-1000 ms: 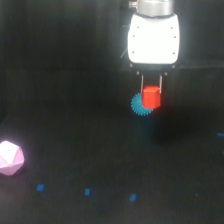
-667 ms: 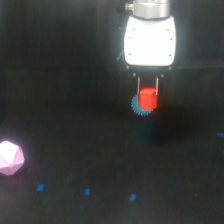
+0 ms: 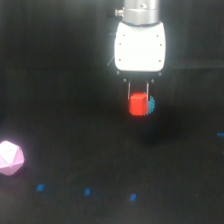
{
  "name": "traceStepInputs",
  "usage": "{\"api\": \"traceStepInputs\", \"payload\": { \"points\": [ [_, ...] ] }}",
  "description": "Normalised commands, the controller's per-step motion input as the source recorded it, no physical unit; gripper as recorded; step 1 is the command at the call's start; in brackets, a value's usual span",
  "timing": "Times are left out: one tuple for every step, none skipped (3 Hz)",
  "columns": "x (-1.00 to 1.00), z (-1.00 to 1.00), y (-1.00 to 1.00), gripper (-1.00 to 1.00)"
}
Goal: Pick up the red object from the table
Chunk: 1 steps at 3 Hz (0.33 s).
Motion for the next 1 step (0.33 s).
{"api": "traceStepInputs", "payload": {
  "points": [
    [0.09,-0.33,0.33,-1.00]
  ]
}}
